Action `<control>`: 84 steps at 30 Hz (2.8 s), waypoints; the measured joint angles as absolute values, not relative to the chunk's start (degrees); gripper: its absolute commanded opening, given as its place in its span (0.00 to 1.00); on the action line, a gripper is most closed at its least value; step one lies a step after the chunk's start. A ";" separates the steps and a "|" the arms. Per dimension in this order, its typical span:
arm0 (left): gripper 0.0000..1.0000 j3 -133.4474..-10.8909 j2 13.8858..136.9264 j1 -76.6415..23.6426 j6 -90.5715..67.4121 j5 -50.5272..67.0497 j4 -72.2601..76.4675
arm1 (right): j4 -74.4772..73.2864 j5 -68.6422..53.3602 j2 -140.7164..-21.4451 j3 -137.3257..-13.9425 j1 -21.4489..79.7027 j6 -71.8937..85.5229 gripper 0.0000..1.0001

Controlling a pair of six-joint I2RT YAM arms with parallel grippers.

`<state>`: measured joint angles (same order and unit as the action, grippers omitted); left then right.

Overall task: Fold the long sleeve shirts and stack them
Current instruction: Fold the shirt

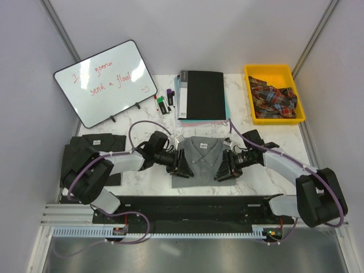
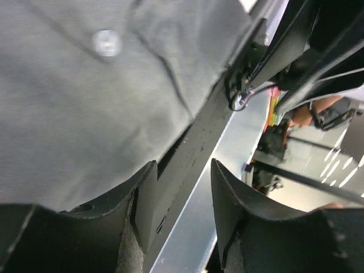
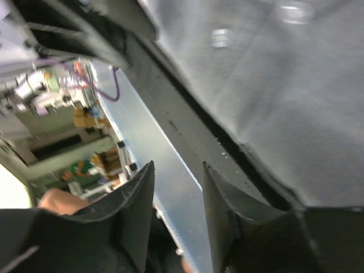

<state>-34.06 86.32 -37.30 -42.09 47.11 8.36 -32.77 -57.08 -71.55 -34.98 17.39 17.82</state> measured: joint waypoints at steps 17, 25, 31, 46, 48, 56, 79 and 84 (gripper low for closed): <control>0.67 -30.55 82.89 -25.32 -44.36 43.77 4.40 | -35.77 -45.69 -93.54 -45.89 10.90 15.53 0.43; 0.79 -32.97 62.19 -10.41 -42.02 39.24 -15.11 | -31.09 -38.24 -74.85 -54.19 29.15 9.85 0.52; 0.80 -33.26 64.86 -4.27 -41.28 37.56 -27.11 | -26.57 -21.08 -75.48 -55.94 49.32 -1.96 0.51; 0.81 -33.26 67.90 -3.49 -41.36 37.58 -29.58 | -14.63 1.45 -91.68 -55.79 74.17 -24.51 0.48; 0.82 -33.26 67.90 -3.49 -41.36 37.58 -29.63 | -12.88 2.17 -93.32 -55.79 74.72 -25.69 0.48; 0.87 -33.26 67.88 -3.46 -41.39 37.67 -29.71 | -8.32 3.95 -96.88 -54.02 74.85 -28.38 0.42; 0.99 -25.85 69.23 -9.80 -52.53 39.40 -15.05 | -8.34 2.50 -96.66 -58.26 70.22 -25.47 0.00; 0.99 -25.78 72.18 -12.69 -57.12 38.94 -10.09 | -8.91 2.26 -96.27 -60.36 69.78 -24.71 0.00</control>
